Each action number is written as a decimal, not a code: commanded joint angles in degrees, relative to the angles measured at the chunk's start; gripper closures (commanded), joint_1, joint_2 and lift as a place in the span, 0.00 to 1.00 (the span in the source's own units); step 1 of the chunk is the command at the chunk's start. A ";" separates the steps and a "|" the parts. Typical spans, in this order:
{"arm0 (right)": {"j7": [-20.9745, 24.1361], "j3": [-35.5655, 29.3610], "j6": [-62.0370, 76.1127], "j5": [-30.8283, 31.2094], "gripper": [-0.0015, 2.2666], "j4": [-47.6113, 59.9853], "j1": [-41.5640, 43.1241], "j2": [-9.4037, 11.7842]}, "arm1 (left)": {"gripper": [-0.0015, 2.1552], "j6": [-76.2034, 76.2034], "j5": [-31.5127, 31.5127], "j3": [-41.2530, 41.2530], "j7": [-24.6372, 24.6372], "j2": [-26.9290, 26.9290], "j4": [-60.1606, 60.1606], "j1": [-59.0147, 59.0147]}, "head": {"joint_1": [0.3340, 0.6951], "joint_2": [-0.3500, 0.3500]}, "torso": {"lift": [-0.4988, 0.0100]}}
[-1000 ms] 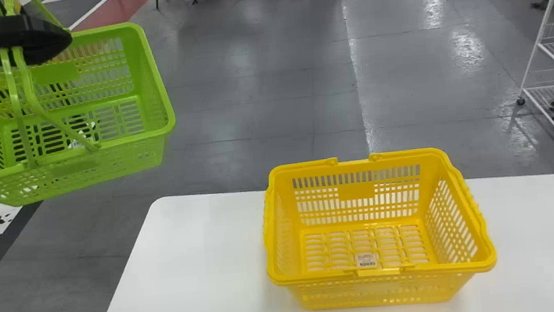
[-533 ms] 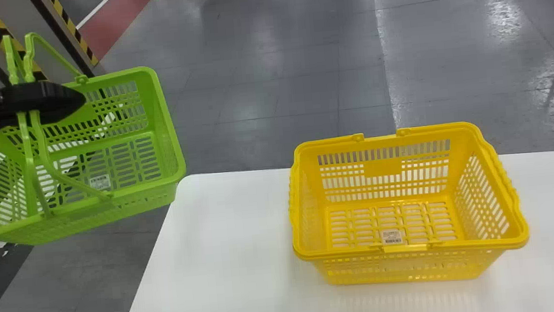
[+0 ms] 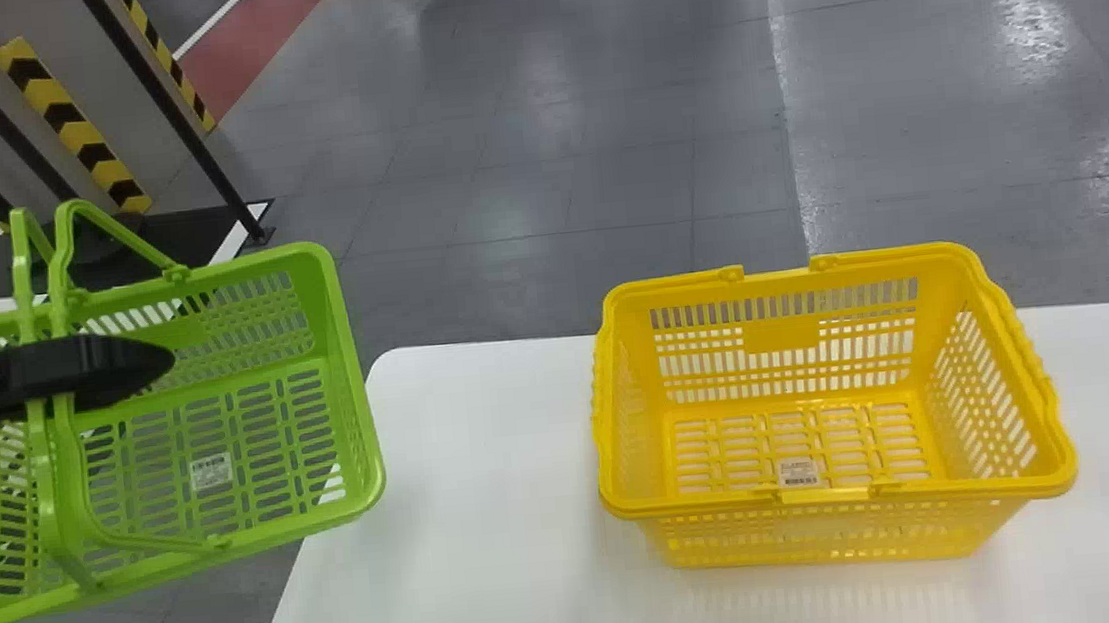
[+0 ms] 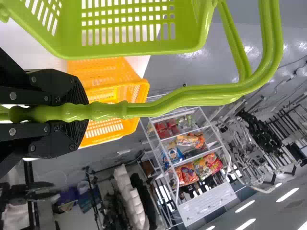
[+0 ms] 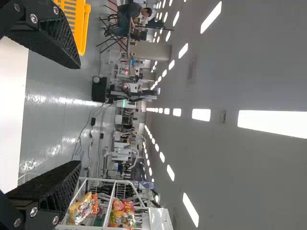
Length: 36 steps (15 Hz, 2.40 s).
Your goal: Grasp handle with right gripper to insert into left gripper then lift and swing left to center
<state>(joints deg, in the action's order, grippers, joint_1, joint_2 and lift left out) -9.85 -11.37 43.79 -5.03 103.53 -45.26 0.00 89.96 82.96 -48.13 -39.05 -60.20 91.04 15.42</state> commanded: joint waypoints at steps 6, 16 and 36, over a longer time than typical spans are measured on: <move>-0.70 -2.25 -3.14 -0.16 0.04 1.67 0.52 0.00 | 0.99 0.07 7.48 -11.29 3.01 14.15 21.99 19.65 | 1.00 0.75 | 0.80; -1.40 -1.37 -6.83 -0.16 0.04 1.85 1.93 0.26 | 0.99 0.07 19.26 -13.93 10.75 26.37 45.72 34.95 | 1.00 0.40 | 0.80; -1.40 3.11 -10.88 2.48 0.04 5.63 1.05 0.18 | 0.99 0.07 30.86 15.52 39.66 27.42 51.70 20.97 | 1.00 0.00 | 0.80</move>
<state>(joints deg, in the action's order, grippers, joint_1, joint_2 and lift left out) -11.25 -8.35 32.91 -2.55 108.96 -44.08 0.23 89.96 114.08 -34.95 0.49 -32.69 143.05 37.96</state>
